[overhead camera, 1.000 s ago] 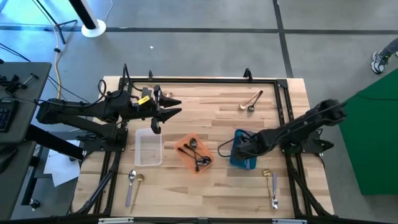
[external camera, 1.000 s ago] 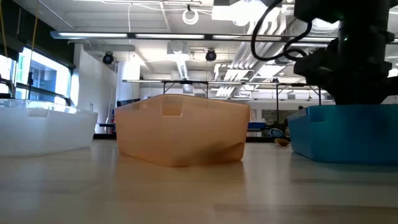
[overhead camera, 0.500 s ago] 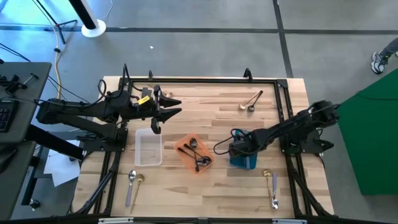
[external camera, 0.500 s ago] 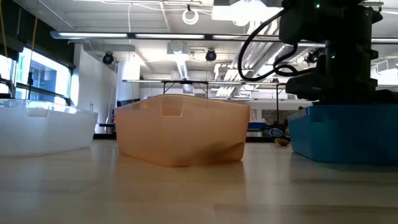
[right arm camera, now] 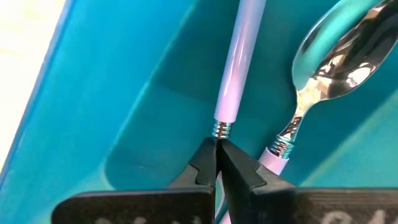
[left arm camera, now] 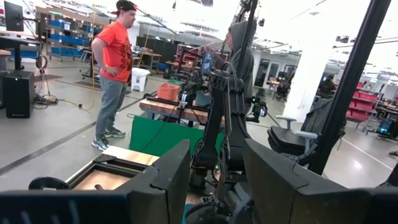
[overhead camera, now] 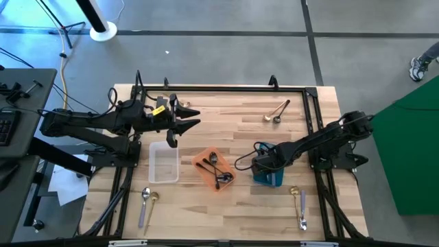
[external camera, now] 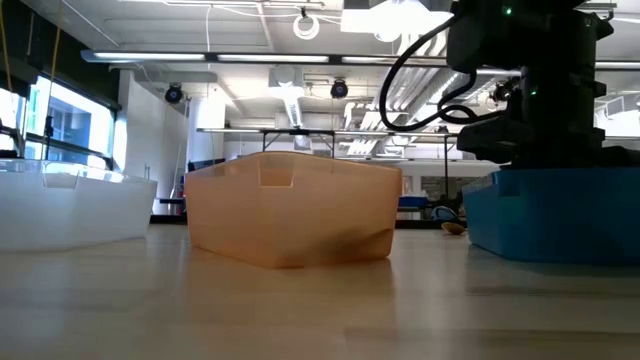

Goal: Sort silverware by color (type)
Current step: Put the top purple spoon into the blue bin

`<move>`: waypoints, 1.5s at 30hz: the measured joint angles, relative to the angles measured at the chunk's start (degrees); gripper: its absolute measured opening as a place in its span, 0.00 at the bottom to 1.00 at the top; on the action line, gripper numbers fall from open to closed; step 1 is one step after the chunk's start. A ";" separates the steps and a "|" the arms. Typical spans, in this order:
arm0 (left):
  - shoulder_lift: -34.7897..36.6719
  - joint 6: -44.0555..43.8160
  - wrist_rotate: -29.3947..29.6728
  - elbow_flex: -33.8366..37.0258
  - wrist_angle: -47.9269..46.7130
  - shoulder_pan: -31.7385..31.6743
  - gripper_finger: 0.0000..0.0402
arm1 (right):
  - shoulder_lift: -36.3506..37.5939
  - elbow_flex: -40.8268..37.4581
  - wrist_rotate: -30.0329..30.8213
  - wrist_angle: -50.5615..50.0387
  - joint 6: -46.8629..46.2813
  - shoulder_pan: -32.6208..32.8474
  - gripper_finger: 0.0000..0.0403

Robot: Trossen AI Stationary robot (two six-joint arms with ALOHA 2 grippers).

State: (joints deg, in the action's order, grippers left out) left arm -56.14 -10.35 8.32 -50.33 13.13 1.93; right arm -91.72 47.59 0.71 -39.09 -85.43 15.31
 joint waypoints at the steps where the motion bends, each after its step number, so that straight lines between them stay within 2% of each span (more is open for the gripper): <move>1: 0.00 0.00 0.00 0.00 0.00 0.00 0.34 | 0.00 -0.02 -0.02 0.03 -0.02 0.00 0.00; 45: 0.00 0.02 0.00 0.00 0.00 0.00 0.34 | -0.13 -0.22 -0.15 0.94 -0.03 0.04 0.02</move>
State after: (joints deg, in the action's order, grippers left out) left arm -56.14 -10.33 8.32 -50.33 13.13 1.93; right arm -91.85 47.38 0.56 -38.15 -85.46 15.35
